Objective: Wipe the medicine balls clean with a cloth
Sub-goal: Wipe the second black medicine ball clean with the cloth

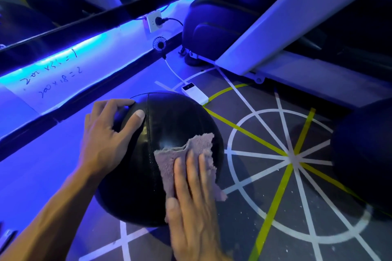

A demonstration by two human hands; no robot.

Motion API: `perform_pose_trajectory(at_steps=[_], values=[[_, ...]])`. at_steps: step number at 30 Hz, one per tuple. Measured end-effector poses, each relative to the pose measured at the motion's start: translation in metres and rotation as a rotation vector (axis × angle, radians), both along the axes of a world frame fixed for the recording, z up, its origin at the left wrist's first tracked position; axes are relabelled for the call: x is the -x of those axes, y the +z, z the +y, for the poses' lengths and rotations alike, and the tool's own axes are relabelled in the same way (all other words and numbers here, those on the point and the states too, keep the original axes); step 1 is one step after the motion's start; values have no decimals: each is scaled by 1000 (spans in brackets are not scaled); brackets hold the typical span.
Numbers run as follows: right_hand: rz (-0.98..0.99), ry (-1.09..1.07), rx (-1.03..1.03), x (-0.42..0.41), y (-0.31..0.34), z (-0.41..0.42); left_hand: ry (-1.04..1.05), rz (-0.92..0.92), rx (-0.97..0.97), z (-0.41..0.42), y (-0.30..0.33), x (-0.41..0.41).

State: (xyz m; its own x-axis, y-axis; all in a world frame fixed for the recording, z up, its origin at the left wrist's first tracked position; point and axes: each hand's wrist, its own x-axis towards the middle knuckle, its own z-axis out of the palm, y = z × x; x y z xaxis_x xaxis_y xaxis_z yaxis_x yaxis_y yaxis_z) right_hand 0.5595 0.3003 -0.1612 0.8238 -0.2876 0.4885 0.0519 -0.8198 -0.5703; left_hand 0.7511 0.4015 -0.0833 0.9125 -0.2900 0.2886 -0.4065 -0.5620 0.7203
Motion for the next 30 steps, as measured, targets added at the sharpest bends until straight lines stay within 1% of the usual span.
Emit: perform_pose_trajectory(at_steps=[1, 3, 6, 9, 11, 13, 15, 16, 17, 18, 21, 22, 24, 26, 28, 30], values=[[-6, 11, -12, -2, -2, -10, -4, 0, 4, 2, 0, 0], [-15, 13, -103, -13, -1, -27, -7, 13, 2, 2, 0, -3], [-22, -96, -303, -37, 2, -40, 6, 27, -7, -8, 3, -6], [53, -207, -592, -67, 6, -76, 9, 37, -36, -18, 6, -6], [179, -212, -805, -82, 6, -107, 14, 36, -41, -21, 7, -5], [307, -214, -1065, -87, 5, -129, 23, 32, -41, -23, 7, -3], [333, -173, -1300, -85, 1, -137, 26, 27, -40, -24, 6, -1], [323, -172, -1351, -84, -1, -137, 31, 26, -39, -25, 6, -1], [310, -183, -1327, -82, -1, -133, 39, 26, -44, -26, 6, -2], [274, -195, -1214, -79, 0, -125, 51, 29, -51, -28, 6, -4], [63, -158, -657, -74, 11, -91, 81, 48, -70, -36, 9, -13], [20, -155, -507, -72, 14, -82, 79, 57, -83, -41, 12, -18], [-15, -136, -302, -69, 19, -73, 52, 87, -129, -50, 17, -28], [-23, -41, -102, -59, 20, -69, -25, 136, -180, -55, 20, -40], [-21, 100, 203, -43, 8, -55, -147, 162, -224, -56, 19, -48], [-5, 209, 459, -23, -14, -38, -206, 161, -245, -54, 16, -51]])
